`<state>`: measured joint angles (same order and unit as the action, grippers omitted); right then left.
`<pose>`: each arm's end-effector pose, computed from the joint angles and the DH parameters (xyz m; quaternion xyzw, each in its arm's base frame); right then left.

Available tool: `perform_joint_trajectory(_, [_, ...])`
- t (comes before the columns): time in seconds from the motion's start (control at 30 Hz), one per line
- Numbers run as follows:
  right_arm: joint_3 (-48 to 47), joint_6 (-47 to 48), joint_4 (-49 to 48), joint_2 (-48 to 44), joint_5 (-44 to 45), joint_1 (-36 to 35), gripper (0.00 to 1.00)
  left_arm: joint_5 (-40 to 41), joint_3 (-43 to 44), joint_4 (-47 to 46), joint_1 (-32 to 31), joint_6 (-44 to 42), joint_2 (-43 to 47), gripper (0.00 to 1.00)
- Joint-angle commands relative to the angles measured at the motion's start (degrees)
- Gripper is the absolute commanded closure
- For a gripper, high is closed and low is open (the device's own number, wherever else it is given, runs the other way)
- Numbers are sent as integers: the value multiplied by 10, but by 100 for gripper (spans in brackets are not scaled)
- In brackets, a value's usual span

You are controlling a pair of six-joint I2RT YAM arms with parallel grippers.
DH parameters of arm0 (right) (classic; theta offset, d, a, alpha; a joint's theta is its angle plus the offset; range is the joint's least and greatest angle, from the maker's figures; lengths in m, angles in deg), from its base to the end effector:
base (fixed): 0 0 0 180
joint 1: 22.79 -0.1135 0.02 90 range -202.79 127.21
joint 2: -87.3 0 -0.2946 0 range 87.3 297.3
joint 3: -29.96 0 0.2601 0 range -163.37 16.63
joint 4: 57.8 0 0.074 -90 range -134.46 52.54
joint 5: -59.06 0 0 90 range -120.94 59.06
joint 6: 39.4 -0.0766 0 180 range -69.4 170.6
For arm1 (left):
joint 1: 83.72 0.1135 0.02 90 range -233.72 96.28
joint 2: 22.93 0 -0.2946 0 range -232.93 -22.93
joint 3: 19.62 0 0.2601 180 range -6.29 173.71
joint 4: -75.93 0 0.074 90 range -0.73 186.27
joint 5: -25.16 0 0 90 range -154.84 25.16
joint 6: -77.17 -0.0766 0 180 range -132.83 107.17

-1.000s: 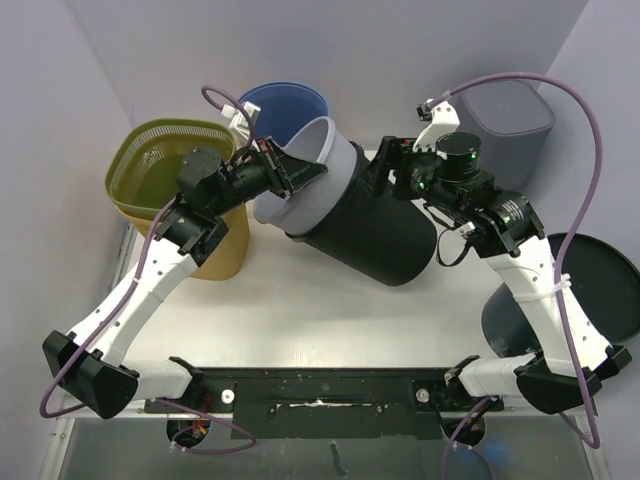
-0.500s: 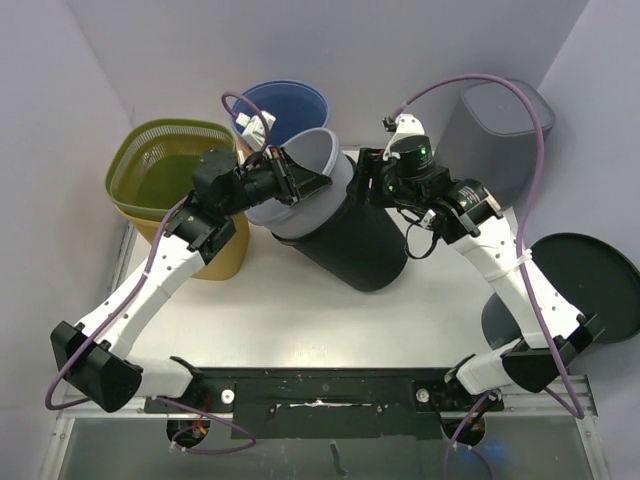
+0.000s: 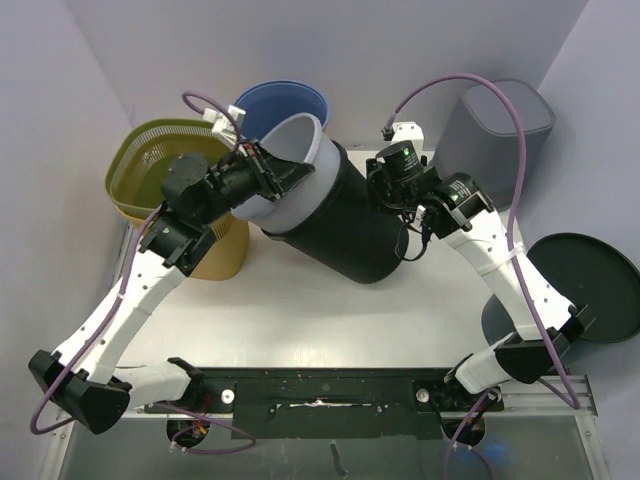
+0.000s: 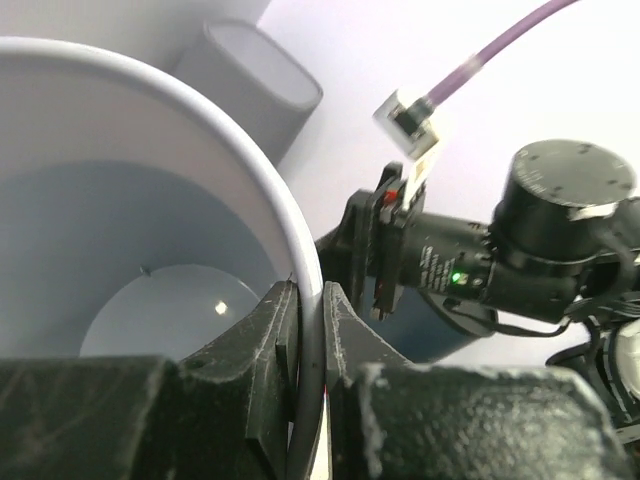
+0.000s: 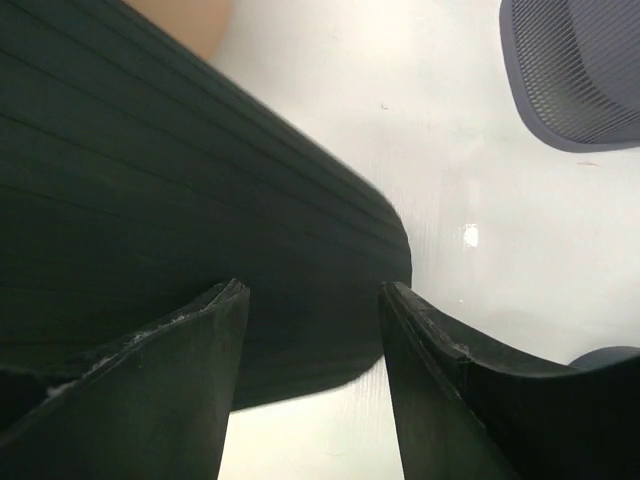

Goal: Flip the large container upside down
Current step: Adjust the container at the center of the board.

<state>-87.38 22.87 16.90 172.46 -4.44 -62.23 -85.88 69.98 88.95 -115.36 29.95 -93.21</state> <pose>0.2691 0.1771 0.4492 0.0009 0.8958 0.0420 0.4425 0.2501 -0.1864 0.4928 0.0717 0.6661 -0.5399 0.5096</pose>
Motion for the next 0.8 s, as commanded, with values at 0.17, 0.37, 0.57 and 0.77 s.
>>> perform_joint_trajectory(0.17, [-27, 25, -52, -57, -15, -5, 42, 50, 26, -215, 4, 4, 66, 100])
perform_joint_trajectory(0.37, [1, 72, -197, -126, -74, -12, 34, 8, 23, -210, -2, 6, 37, 100])
perform_joint_trajectory(0.57, [-50, 73, -201, -81, -106, -8, 24, -14, -6, -252, -26, -27, 31, 100])
perform_joint_trajectory(0.77, [-48, 54, -171, -43, -153, -7, 23, 6, -14, -252, -58, -76, 37, 100])
